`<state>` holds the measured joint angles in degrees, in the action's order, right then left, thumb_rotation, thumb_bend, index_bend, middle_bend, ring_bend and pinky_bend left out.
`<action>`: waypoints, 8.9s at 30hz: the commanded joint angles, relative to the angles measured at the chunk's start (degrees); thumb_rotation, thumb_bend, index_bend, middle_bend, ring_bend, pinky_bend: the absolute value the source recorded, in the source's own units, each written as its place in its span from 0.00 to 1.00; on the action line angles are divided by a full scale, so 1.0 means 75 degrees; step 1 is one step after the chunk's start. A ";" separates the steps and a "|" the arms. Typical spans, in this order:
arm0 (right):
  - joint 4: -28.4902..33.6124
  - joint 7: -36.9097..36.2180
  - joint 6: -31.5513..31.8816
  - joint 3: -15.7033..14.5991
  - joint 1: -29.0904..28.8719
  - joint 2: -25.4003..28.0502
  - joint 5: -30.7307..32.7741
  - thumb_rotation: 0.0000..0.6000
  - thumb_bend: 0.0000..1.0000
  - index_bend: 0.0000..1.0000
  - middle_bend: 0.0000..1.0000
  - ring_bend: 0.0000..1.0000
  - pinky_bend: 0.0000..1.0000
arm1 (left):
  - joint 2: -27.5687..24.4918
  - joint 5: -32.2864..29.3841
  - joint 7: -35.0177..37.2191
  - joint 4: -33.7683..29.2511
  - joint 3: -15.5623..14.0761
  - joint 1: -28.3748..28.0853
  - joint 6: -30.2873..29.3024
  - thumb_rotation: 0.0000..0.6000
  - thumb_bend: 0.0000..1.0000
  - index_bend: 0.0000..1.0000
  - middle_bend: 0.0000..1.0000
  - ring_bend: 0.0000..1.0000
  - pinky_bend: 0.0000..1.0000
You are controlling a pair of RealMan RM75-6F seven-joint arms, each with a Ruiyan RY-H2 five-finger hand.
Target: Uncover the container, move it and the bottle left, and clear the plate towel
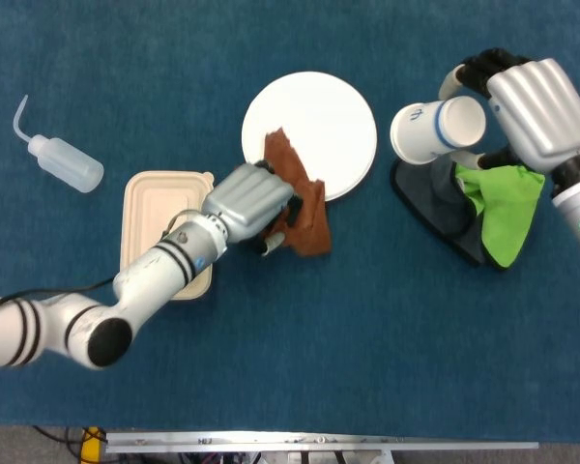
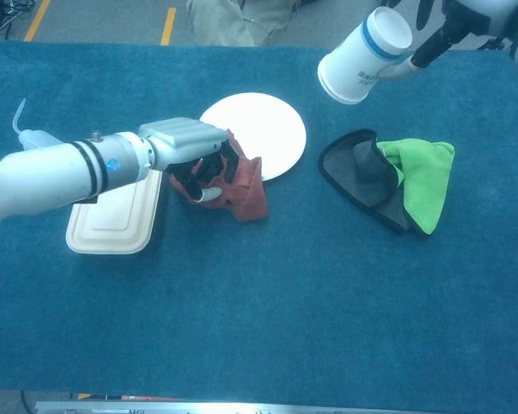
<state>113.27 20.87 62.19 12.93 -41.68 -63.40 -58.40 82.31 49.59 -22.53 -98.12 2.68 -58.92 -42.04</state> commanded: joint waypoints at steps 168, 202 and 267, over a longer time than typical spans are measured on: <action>-0.1803 0.2512 -0.0345 -0.1445 -0.0892 -0.4145 -0.1622 1.00 0.08 0.66 0.58 0.50 0.63 | -0.3879 0.2871 0.0471 -0.1836 -0.0055 0.4306 -0.3501 1.00 0.41 0.14 0.18 0.14 0.18; -0.0455 -0.2085 0.1214 -0.3460 0.1383 0.0622 -0.6365 1.00 0.08 0.66 0.58 0.50 0.63 | -0.3543 0.2445 0.0101 -0.1695 0.0165 0.4241 -0.3129 1.00 0.41 0.11 0.17 0.14 0.18; -0.1714 0.0046 -0.0869 -0.1881 0.0956 -0.0519 -0.2821 1.00 0.12 0.69 0.62 0.63 0.83 | -0.3298 0.2234 0.0247 -0.1317 0.0089 0.4102 -0.2623 1.00 0.41 0.09 0.14 0.12 0.18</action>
<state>96.63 27.85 53.48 -0.40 -35.95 -70.99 -73.32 57.57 66.35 -20.68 -108.00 3.34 -28.16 -61.72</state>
